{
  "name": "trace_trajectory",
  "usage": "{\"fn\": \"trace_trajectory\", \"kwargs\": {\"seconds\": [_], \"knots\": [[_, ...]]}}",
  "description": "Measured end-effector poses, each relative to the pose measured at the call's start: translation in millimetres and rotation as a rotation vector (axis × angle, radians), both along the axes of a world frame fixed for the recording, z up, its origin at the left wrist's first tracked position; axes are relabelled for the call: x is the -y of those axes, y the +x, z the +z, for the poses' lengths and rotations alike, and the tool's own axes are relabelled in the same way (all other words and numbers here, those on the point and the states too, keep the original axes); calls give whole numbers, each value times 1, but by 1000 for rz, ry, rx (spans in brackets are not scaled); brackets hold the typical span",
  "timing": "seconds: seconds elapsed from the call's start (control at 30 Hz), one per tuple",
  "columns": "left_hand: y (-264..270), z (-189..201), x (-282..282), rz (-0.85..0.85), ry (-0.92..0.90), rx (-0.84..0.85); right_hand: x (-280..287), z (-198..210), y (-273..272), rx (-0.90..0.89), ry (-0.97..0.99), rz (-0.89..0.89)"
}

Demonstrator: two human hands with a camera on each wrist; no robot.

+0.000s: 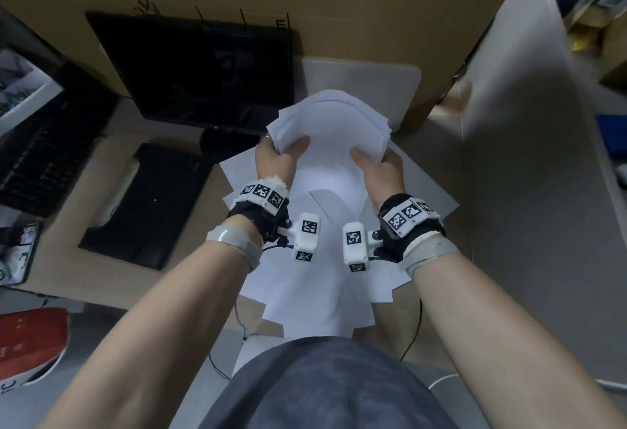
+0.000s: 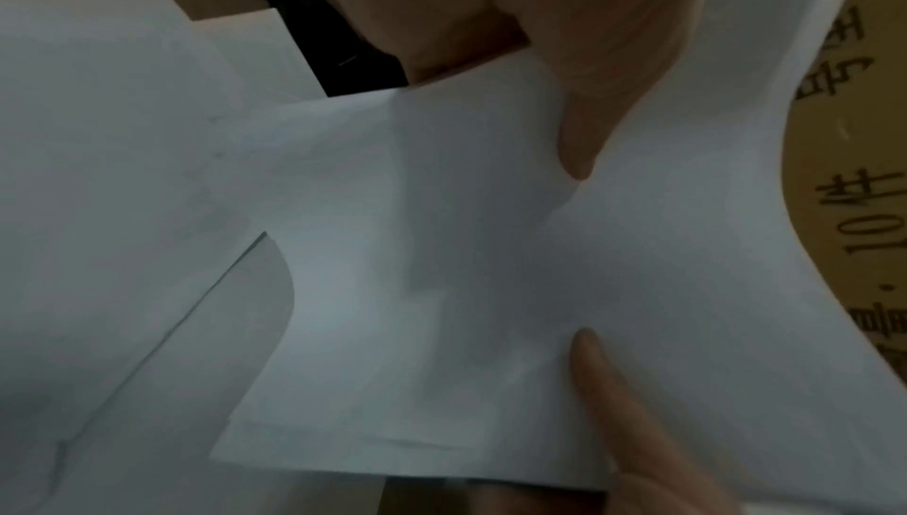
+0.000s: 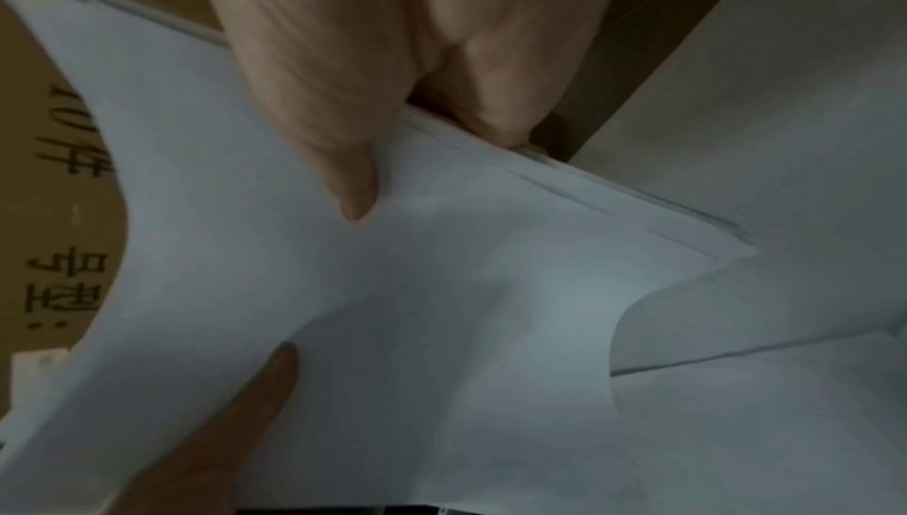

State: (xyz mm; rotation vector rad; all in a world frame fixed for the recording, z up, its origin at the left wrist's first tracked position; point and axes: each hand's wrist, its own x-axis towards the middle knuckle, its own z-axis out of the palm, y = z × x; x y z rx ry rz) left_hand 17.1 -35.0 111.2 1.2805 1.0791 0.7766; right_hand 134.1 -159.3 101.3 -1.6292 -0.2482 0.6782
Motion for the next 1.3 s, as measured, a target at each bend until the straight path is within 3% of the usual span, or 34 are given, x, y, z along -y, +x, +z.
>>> {"fn": "trace_trajectory", "kwargs": {"seconds": [0.33,0.53,0.67,0.8,1.17,1.3], "knots": [[-51,-53,-3,-145,-95,-447,16,-42,-14,-98,-184,9],[-47,-71,-25,-182,-81,-318,13,-50,-11,-66,-276,92],[-37,-60,-29,-282,-192,-500,10,-40,-5,-106,-300,114],[-30,-63,-35,-300,-177,-361,1,-47,-1,-144,-257,73],[-8,-65,-48,-197,-130,-396,-12,-41,8,-227,-235,-74],[-6,-40,-43,-33,15,-223,-23,-27,11,-185,-126,-138]]}}
